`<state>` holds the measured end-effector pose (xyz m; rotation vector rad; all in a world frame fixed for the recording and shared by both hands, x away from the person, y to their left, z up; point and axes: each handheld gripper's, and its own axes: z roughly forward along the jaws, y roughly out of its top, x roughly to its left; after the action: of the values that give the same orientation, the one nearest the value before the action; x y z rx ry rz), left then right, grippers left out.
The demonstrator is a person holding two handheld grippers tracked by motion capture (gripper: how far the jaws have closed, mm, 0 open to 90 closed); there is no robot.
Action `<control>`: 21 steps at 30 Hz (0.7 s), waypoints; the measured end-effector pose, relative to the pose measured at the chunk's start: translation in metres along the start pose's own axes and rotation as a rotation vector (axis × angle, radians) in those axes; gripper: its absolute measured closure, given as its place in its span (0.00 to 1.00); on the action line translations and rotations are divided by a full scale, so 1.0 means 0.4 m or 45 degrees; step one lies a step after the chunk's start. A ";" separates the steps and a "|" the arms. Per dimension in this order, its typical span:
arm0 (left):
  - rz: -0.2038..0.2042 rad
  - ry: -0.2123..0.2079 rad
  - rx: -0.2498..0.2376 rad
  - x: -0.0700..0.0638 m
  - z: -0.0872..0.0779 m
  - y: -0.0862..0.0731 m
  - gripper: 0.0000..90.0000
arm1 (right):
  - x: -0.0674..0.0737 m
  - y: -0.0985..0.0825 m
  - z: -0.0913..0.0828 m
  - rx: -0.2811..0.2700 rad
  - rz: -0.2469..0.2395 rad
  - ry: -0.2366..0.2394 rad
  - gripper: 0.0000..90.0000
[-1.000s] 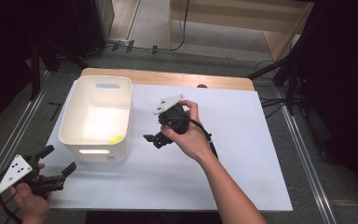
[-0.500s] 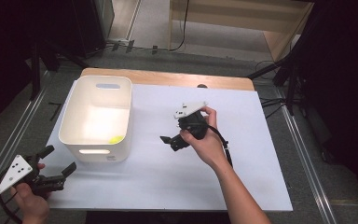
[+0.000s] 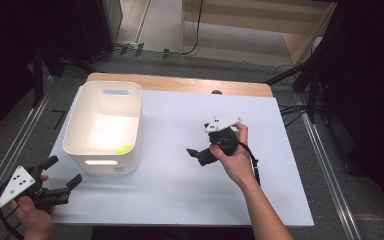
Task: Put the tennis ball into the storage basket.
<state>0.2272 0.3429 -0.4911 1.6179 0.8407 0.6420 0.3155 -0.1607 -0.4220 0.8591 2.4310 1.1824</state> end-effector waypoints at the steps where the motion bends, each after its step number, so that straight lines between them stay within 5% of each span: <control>1: 0.001 0.001 0.001 0.000 0.000 0.000 0.00 | -0.003 -0.006 -0.004 -0.002 0.005 -0.005 0.00; 21: 0.002 0.008 0.003 0.000 -0.001 0.000 0.00 | -0.045 -0.118 -0.062 -0.052 0.076 -0.082 0.00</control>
<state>0.2269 0.3431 -0.4910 1.6197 0.8453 0.6472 0.2990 -0.2099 -0.4440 0.9484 2.3371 1.2023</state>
